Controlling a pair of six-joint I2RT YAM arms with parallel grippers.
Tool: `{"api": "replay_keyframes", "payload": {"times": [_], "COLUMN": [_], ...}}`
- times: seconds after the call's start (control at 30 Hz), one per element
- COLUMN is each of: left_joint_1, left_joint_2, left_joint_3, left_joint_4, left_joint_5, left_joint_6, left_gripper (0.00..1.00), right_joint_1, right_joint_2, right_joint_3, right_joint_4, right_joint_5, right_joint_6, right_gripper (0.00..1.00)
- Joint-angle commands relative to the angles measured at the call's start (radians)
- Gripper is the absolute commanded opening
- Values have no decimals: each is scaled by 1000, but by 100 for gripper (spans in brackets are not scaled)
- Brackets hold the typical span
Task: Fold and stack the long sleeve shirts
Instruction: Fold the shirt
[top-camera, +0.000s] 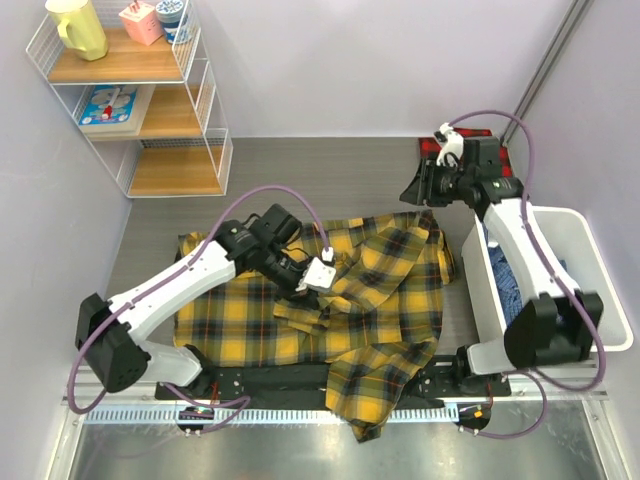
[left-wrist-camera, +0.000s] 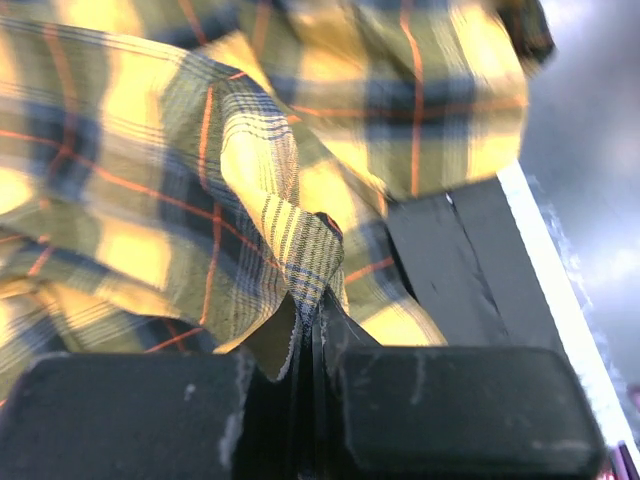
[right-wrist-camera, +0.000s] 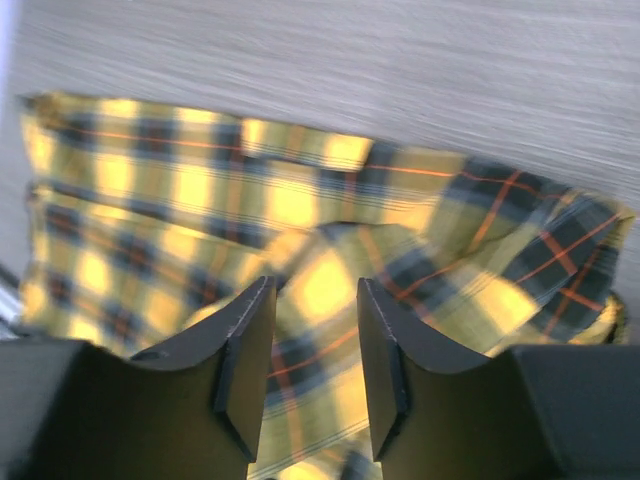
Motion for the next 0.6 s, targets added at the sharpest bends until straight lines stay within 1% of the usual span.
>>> {"api": "replay_keyframes", "payload": {"times": [0.0,0.07,0.2,0.27,0.33,0.37,0.43,0.53,0.57], "left_joint_1": [-7,-5,-7,-7,-10,-10,-10,-19,-22], "left_joint_2": [26,28,21,29,40,51,58,81,92], "left_joint_3": [63,71,85,97,103,108,111,128,132], "left_joint_4": [-174,-205,-285,-331,-360,-364,-369,-363,-339], "left_joint_5": [19,7,19,39,44,44,54,70,73], "left_joint_6": [170,201,259,328,341,344,350,329,288], "left_gripper": [1,0,0,1,1,4,6,9,9], "right_joint_1": [-1,-1,-1,1,2,2,4,7,7], "right_joint_2": [126,164,241,296,336,368,402,457,485], "right_joint_3": [69,78,71,80,89,94,97,100,100], "right_joint_4": [-56,-89,-88,-86,-82,-82,-74,-57,-56], "right_joint_5": [69,81,129,159,179,185,204,247,274], "right_joint_6": [-114,-140,-186,-201,-217,-220,-231,-244,-252], "right_gripper": [40,38,37,36,36,35,36,35,35]}}
